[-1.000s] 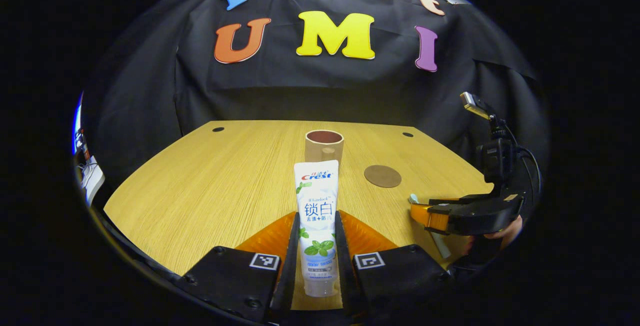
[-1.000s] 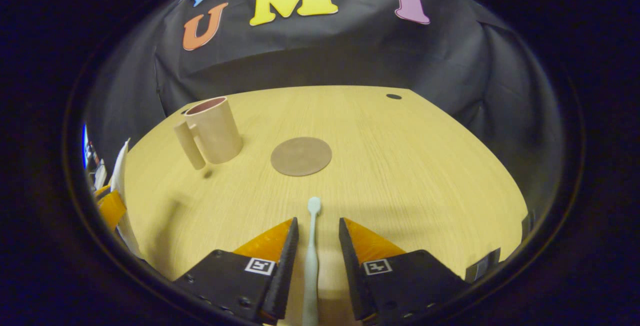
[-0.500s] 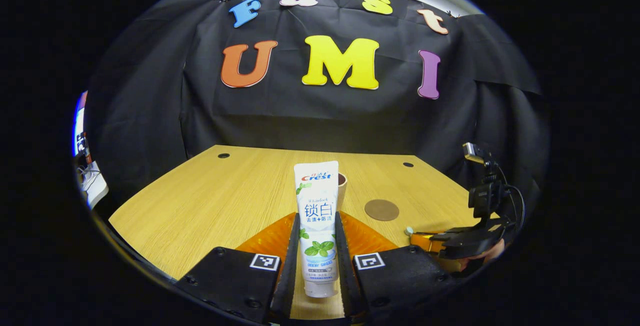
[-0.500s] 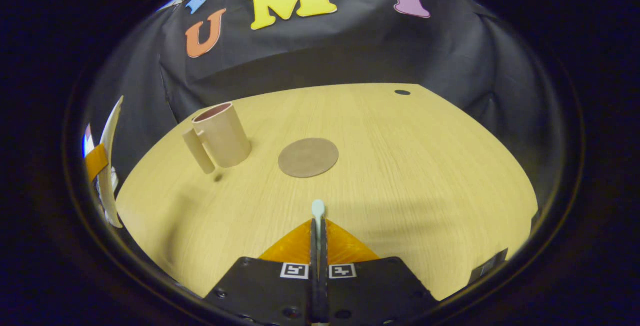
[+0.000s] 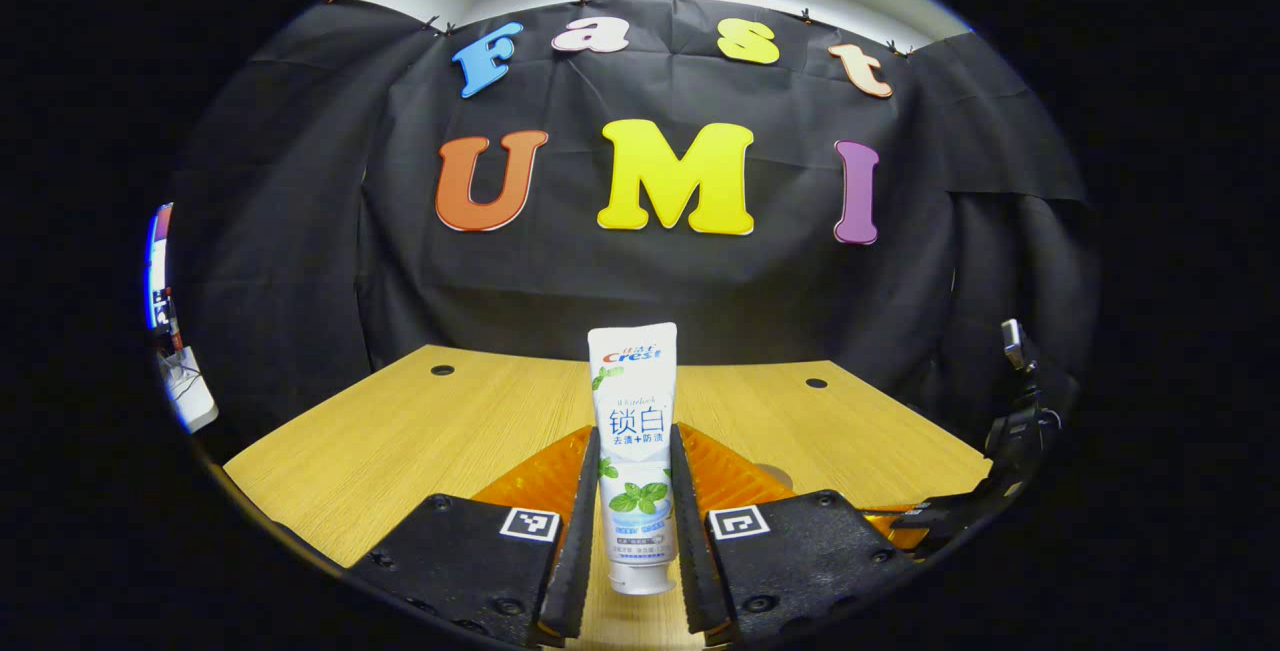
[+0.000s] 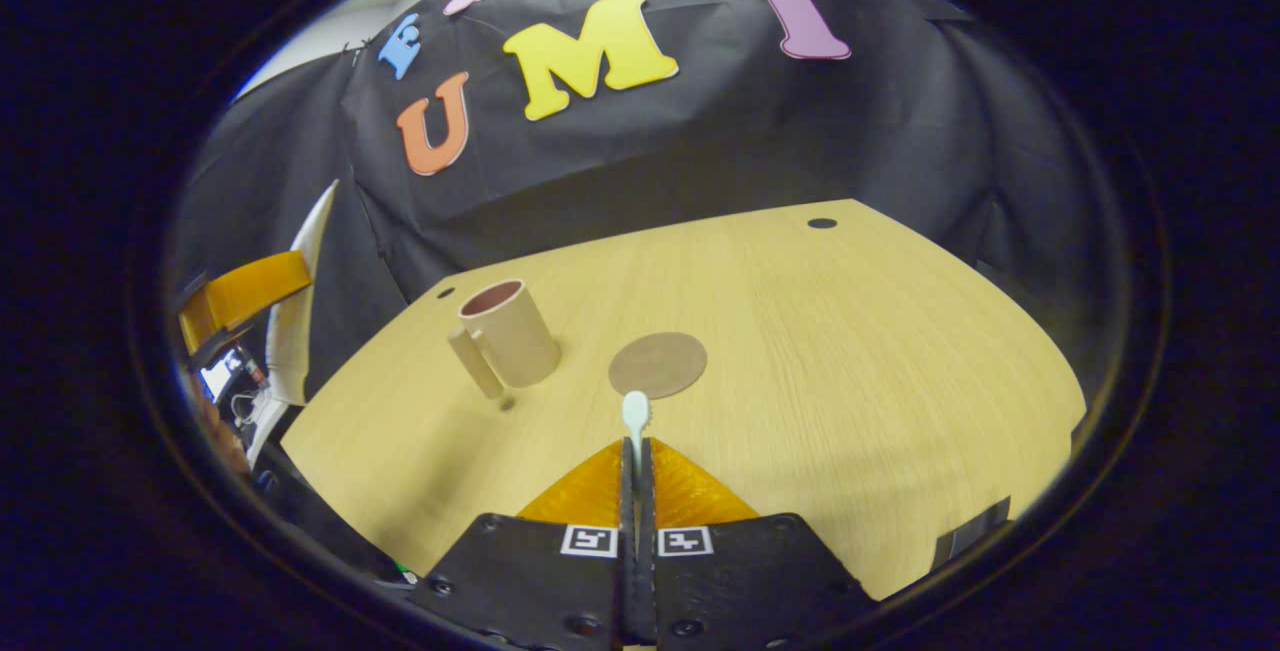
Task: Put the toothbrush and toothpaste on the desktop into the cup, then pick up the cup and place it on the coaster on the desktop.
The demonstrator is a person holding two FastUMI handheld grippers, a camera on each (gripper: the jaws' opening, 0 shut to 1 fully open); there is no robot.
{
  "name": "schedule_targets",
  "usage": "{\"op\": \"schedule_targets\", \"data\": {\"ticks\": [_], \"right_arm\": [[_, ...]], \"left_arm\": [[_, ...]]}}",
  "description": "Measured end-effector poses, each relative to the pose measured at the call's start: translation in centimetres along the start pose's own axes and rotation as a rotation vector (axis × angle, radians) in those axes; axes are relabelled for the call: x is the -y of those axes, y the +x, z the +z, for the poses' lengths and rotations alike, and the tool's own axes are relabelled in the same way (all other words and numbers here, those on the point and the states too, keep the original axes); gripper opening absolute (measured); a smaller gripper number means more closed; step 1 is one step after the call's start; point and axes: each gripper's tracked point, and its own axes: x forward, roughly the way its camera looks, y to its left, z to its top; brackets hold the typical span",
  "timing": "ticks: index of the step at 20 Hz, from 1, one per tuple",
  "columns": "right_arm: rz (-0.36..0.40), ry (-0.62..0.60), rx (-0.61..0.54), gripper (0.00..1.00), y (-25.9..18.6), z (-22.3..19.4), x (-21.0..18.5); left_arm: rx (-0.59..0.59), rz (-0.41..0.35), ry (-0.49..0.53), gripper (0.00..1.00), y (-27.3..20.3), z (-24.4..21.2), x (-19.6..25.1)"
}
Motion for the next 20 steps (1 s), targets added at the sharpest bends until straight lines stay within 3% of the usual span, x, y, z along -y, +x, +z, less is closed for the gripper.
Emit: {"op": "schedule_targets", "data": {"ticks": [3,5,7,10,11,12,15,16,17,20], "right_arm": [[0.068,0.032,0.03,0.0,-1.5,0.9,-1.2],[0.076,0.023,0.051,0.0,-2.2,1.6,-1.1],[0.08,0.017,0.073,0.0,-3.1,2.3,-0.9],[0.091,0.011,0.097,0.0,-4.5,2.9,-0.7],[0.093,0.01,0.105,0.0,-4.9,3.2,-0.6],[0.093,0.007,0.112,0.0,-5.1,3.4,-0.5],[0.086,-0.011,0.129,0.0,-5.6,4.0,0.0],[0.084,-0.016,0.132,0.0,-5.7,4.1,0.1],[0.084,-0.017,0.132,0.0,-5.8,4.1,0.2],[0.093,-0.002,0.128,0.0,-6.0,4.2,0.2]], "left_arm": [[0.061,0.008,0.01,0.4,2.6,2.1,-0.1],[0.092,0.015,-0.012,0.44,4.4,2.9,-0.2],[0.107,0.01,-0.034,0.4,6.4,3.5,-0.2],[0.105,-0.015,-0.041,0.4,9.0,2.8,0.5],[0.104,-0.019,-0.046,0.44,9.7,2.6,0.4],[0.103,-0.021,-0.051,0.4,10.5,2.4,0.5],[0.097,-0.015,-0.063,0.4,12.3,1.7,0.4],[0.096,-0.011,-0.066,0.45,12.7,1.5,0.4],[0.092,-0.008,-0.068,0.41,13.1,1.2,0.5],[0.072,-0.005,-0.068,0.41,14.0,0.4,0.4]]}}
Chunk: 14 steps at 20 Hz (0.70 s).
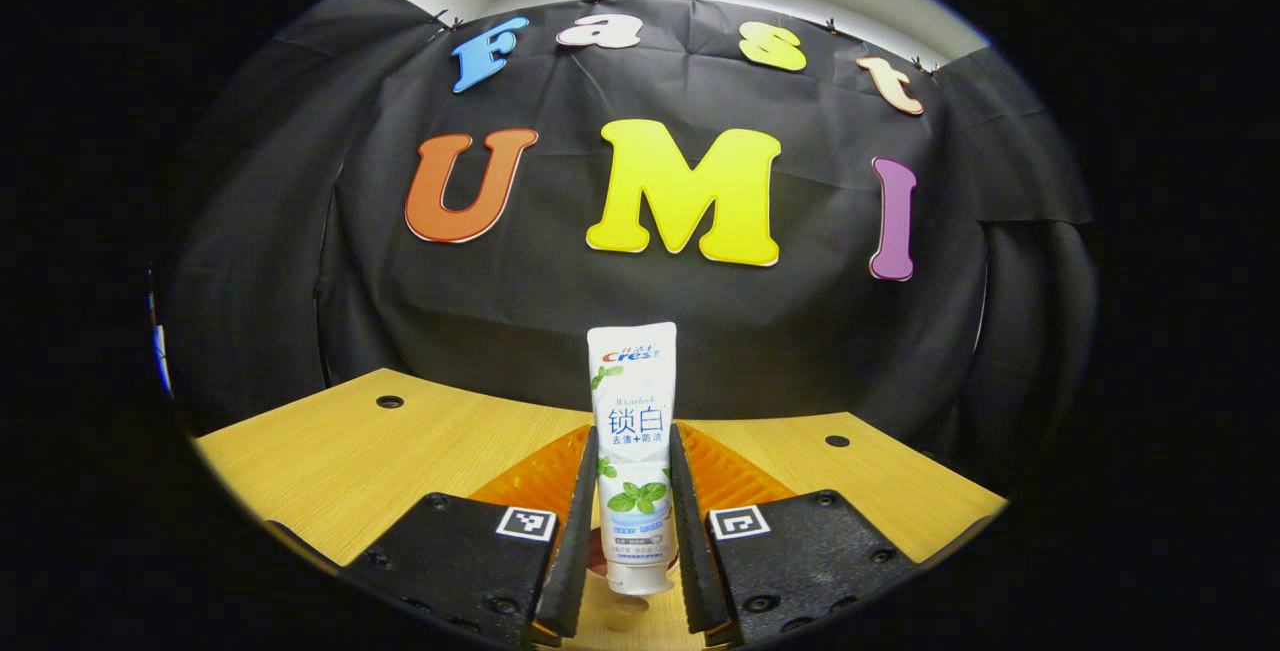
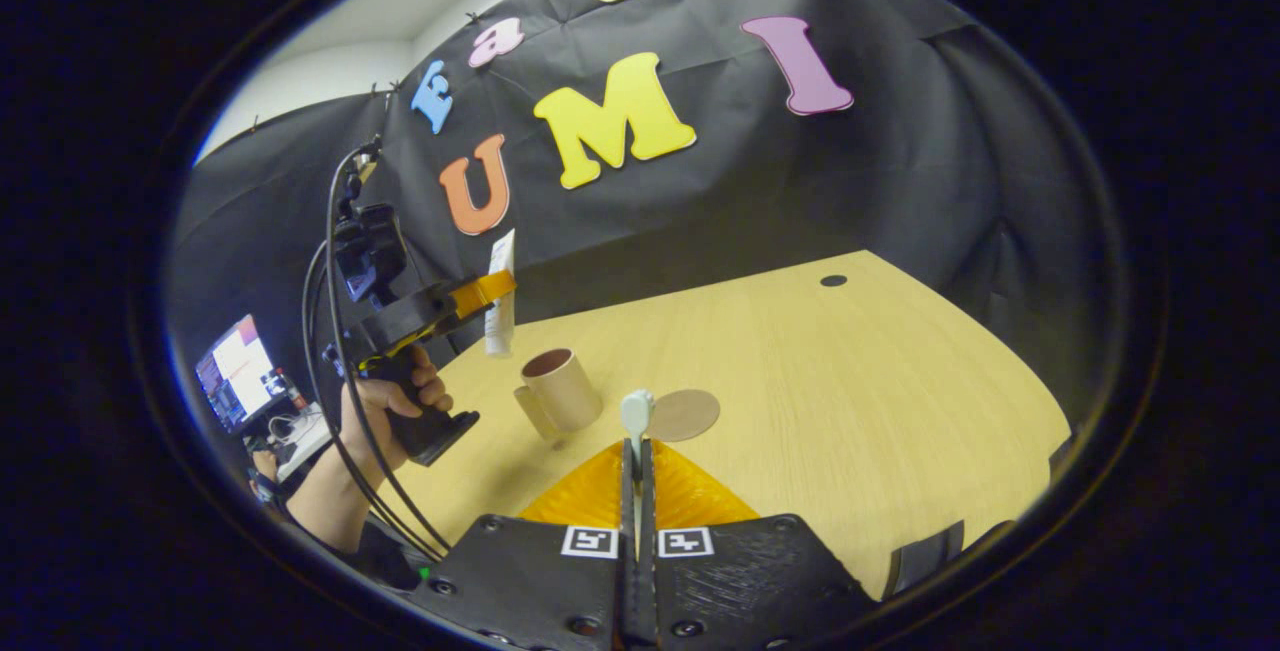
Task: Put the toothbrush and toothpaste on the desktop into the cup, then pick up the cup and place it on the coaster on the desktop.
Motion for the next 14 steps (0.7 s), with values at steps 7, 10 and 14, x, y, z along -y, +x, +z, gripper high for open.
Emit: {"op": "schedule_targets", "data": {"ticks": [7,10,14], "right_arm": [[-0.006,-0.008,0.022,0.0,-0.2,0.5,0.1],[-0.006,-0.009,0.019,0.0,-0.2,0.3,0.0],[-0.001,-0.018,0.012,0.0,-0.1,-0.2,-0.3]], "left_arm": [[-0.041,0.019,-0.022,0.44,1.0,-1.7,-0.7],[-0.05,0.028,-0.019,0.45,1.2,-2.0,-1.1],[-0.005,0.03,0.007,0.43,0.9,-0.8,-1.1]]}}
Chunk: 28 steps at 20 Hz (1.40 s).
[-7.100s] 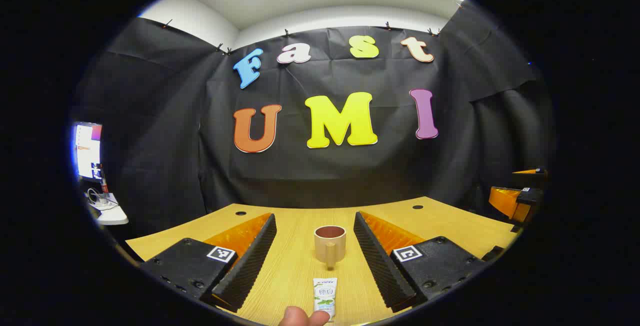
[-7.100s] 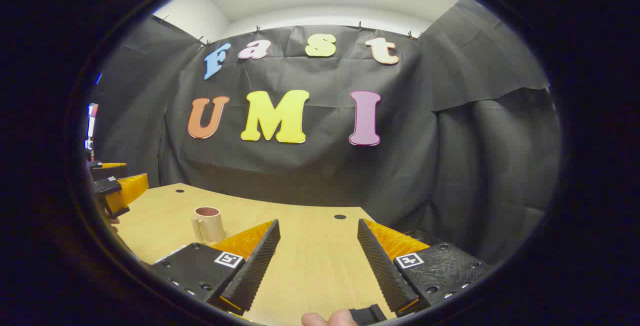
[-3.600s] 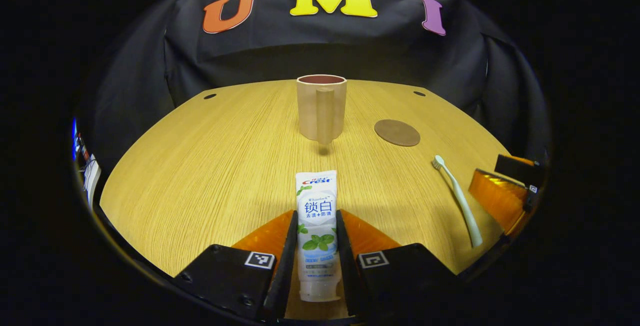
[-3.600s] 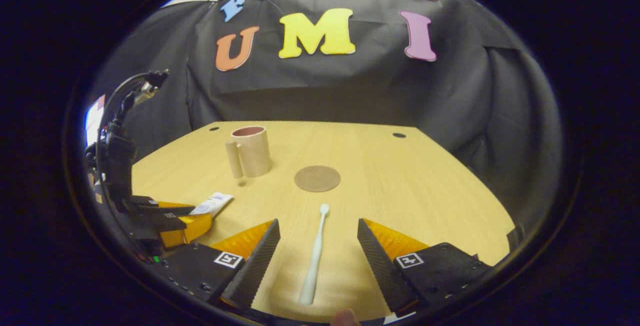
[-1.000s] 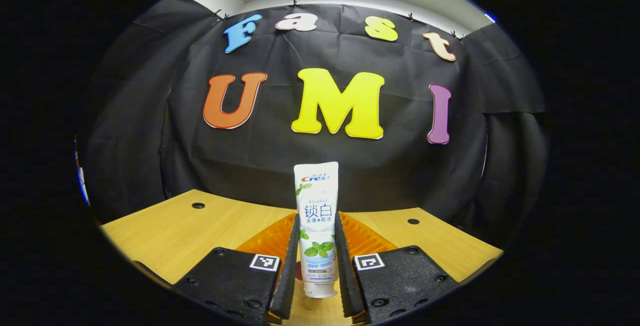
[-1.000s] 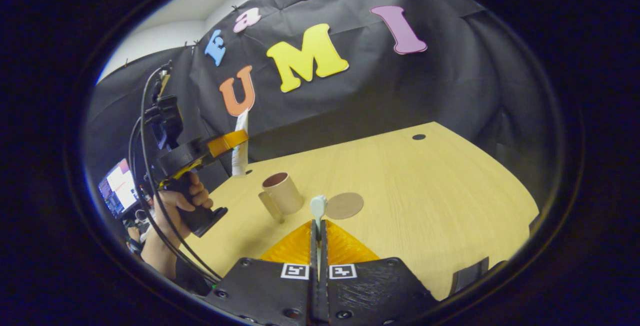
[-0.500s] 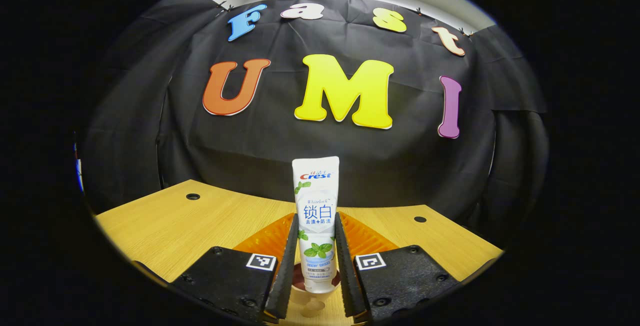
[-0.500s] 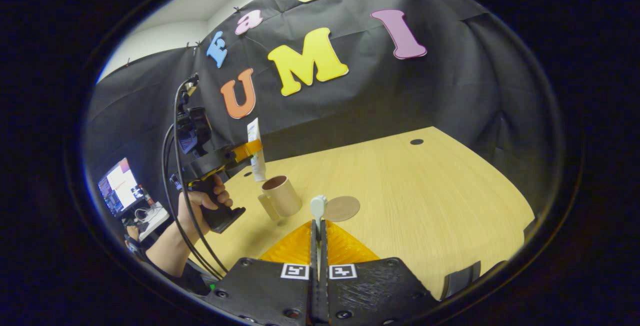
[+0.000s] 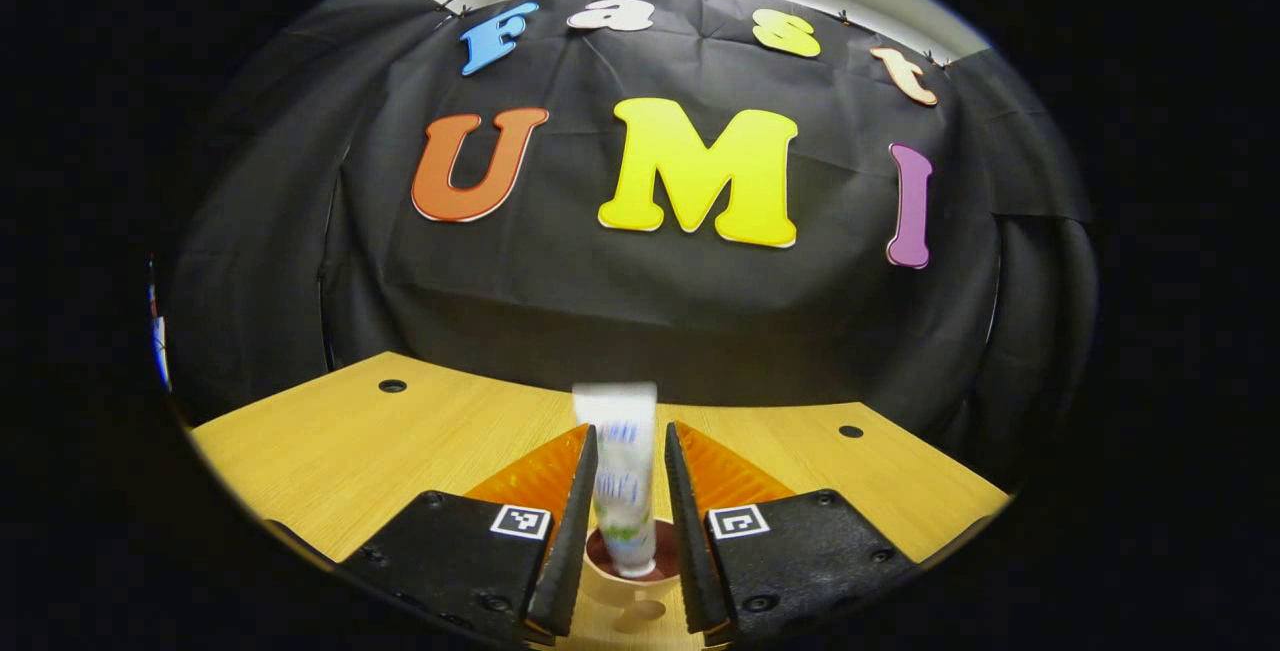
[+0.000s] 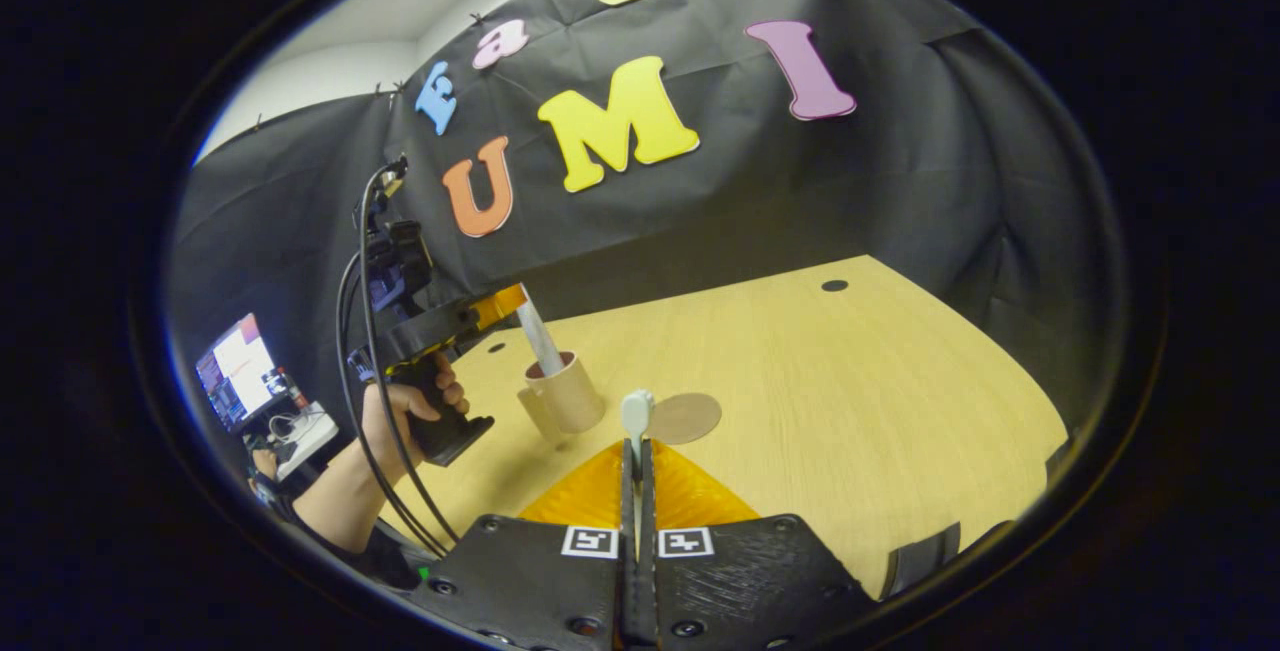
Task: Put the toothbrush and toothpaste on the desktop into the cup, then pick up the cup and place it on the coaster on the desktop.
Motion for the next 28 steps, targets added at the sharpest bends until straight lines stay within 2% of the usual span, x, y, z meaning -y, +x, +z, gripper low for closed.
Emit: {"op": "schedule_targets", "data": {"ticks": [1,2,3,4,5,6,7,10,12,13,14,19,20,21,24,28], "right_arm": [[0.0,-0.002,-0.001,0.0,0.0,0.0,-0.1],[0.001,-0.006,0.0,0.0,0.1,0.0,-0.2],[0.001,-0.01,0.0,0.0,0.2,0.1,-0.3],[0.003,-0.017,0.0,0.0,0.4,0.2,-0.4],[0.007,-0.029,0.001,0.0,0.6,0.4,-0.7],[0.009,-0.043,0.007,0.0,0.6,0.5,-0.8],[0.009,-0.06,0.015,0.0,0.9,1.1,-0.8],[0.027,-0.124,0.051,0.0,2.5,3.9,-2.2],[0.053,-0.186,0.091,0.0,3.7,6.3,-4.2],[0.073,-0.208,0.107,0.0,4.6,7.6,-5.5],[0.094,-0.226,0.124,0.0,5.5,8.7,-6.8],[0.155,-0.315,0.166,0.0,10.6,12.3,-12.1],[0.166,-0.319,0.17,0.02,11.5,12.9,-13.0],[0.171,-0.324,0.178,0.0,12.2,13.7,-13.7],[0.175,-0.343,0.192,0.0,14.8,15.0,-15.2],[0.157,-0.338,0.167,0.0,17.4,14.5,-15.3]], "left_arm": [[0.004,0.003,0.016,0.42,0.0,0.3,0.1],[0.002,0.003,0.036,0.45,-0.2,0.3,0.3],[-0.003,0.006,0.057,0.54,-0.2,0.3,0.4],[-0.007,0.017,0.077,0.52,-0.4,0.3,0.2],[-0.002,0.028,0.089,0.69,-0.6,0.4,-0.2],[0.007,0.038,0.091,0.73,-1.0,0.8,-0.6],[0.023,0.044,0.089,0.84,-1.2,1.2,-0.7],[0.063,0.055,0.104,0.93,-2.2,2.5,-1.2],[0.077,0.053,0.114,0.95,-3.0,3.2,-1.6],[0.077,0.051,0.117,1.0,-3.5,3.2,-2.0],[0.079,0.053,0.116,0.96,-4.1,3.2,-2.4],[0.116,0.07,0.121,0.96,-6.5,4.6,-5.4],[0.123,0.074,0.123,0.96,-7.0,4.8,-6.0],[0.13,0.079,0.122,0.96,-7.3,5.0,-6.7],[0.148,0.089,0.108,0.96,-8.3,5.6,-8.2],[0.149,0.09,0.11,0.96,-8.7,5.5,-9.2]]}}
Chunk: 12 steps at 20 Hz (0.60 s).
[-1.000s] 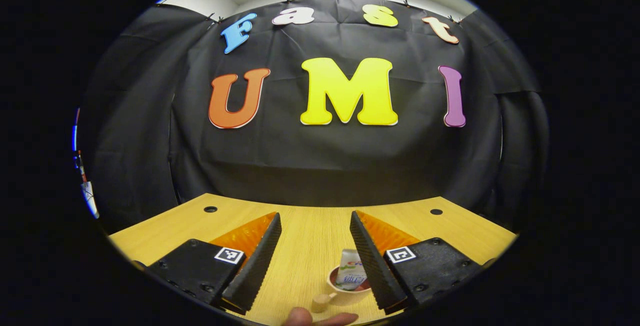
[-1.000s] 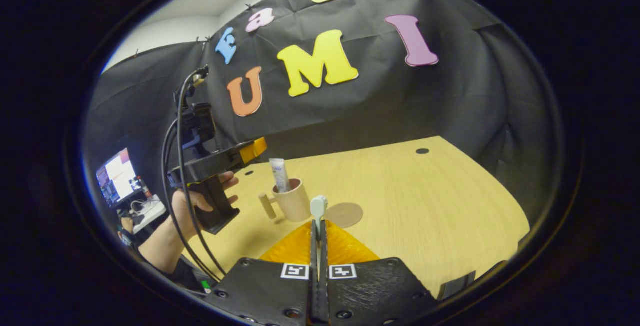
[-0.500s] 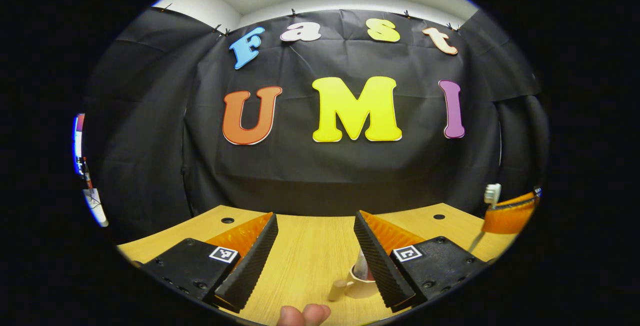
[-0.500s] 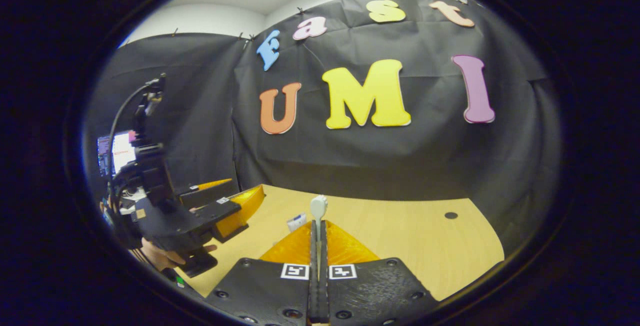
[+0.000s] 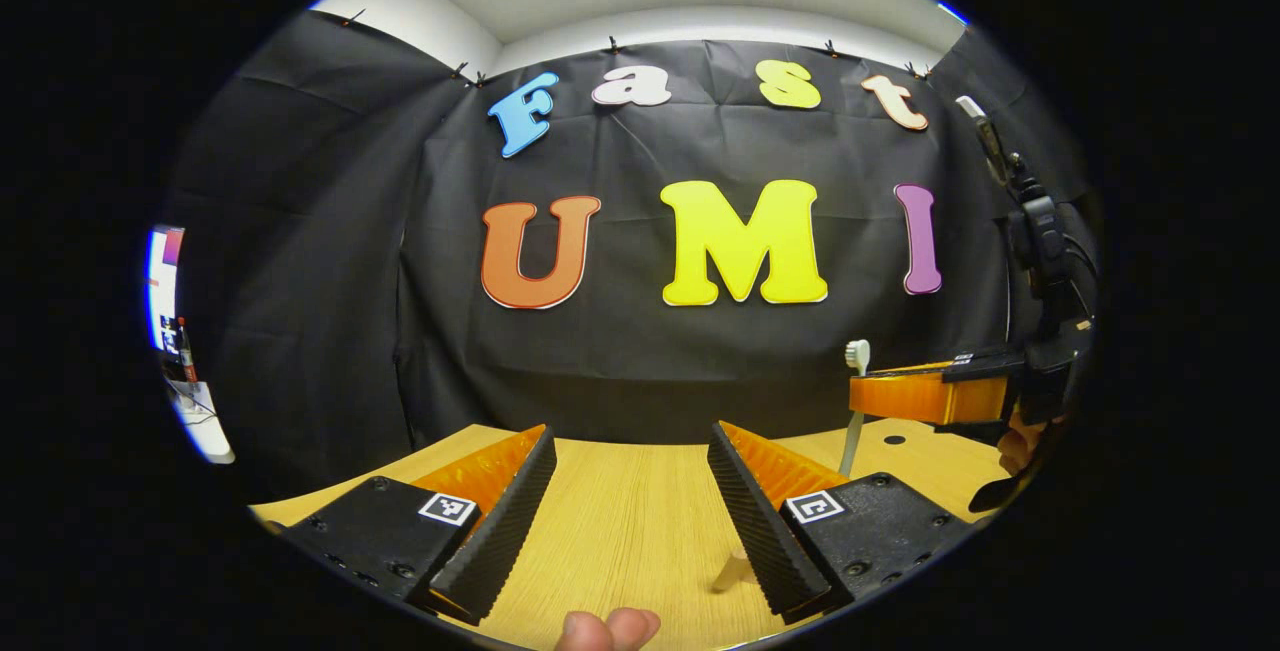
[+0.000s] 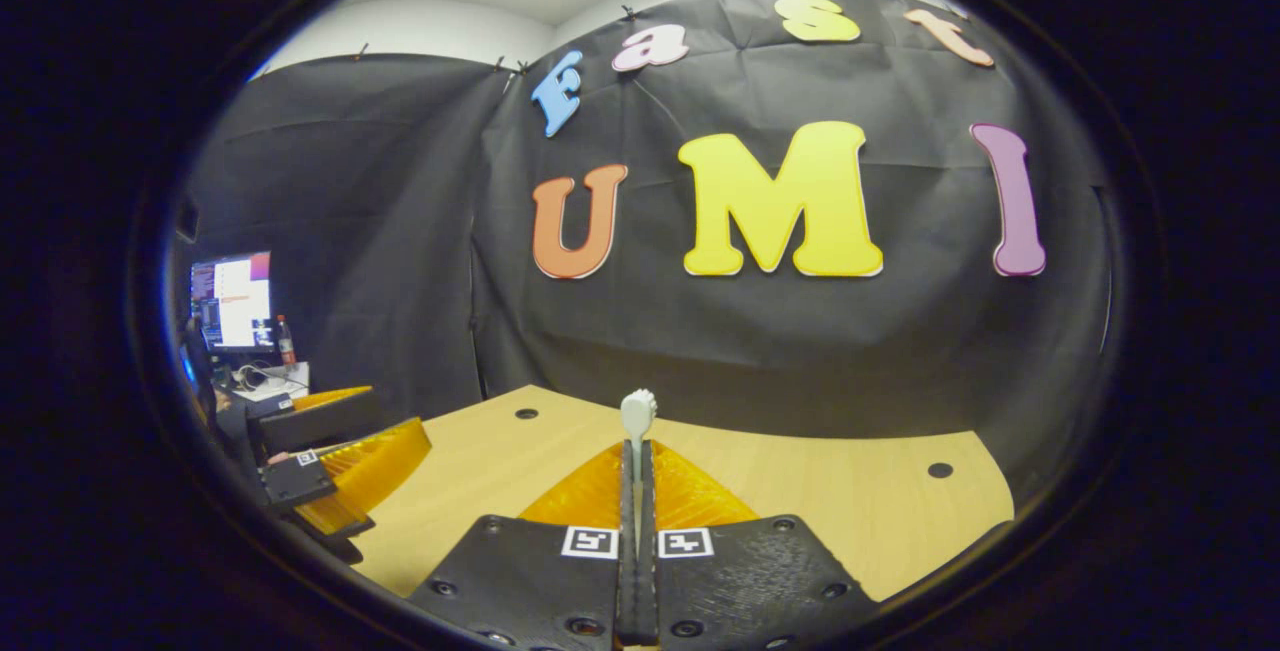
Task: Put the toothbrush and toothpaste on the desktop into the cup, then pick up the cup and place it on the coaster on the desktop.
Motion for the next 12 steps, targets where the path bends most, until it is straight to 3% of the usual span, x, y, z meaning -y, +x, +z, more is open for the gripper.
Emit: {"op": "schedule_targets", "data": {"ticks": [9,11,12], "right_arm": [[-0.017,-0.017,-0.045,0.0,1.8,-2.0,0.9],[-0.003,-0.028,-0.057,0.09,1.5,-2.5,0.7],[-0.006,-0.026,-0.062,0.2,1.2,-2.6,1.0]], "left_arm": [[-0.022,-0.014,-0.012,0.96,0.0,-1.0,-0.5],[-0.026,-0.02,-0.015,0.96,0.1,-1.0,-0.4],[-0.029,-0.02,-0.015,0.96,0.1,-1.1,-0.4]]}}
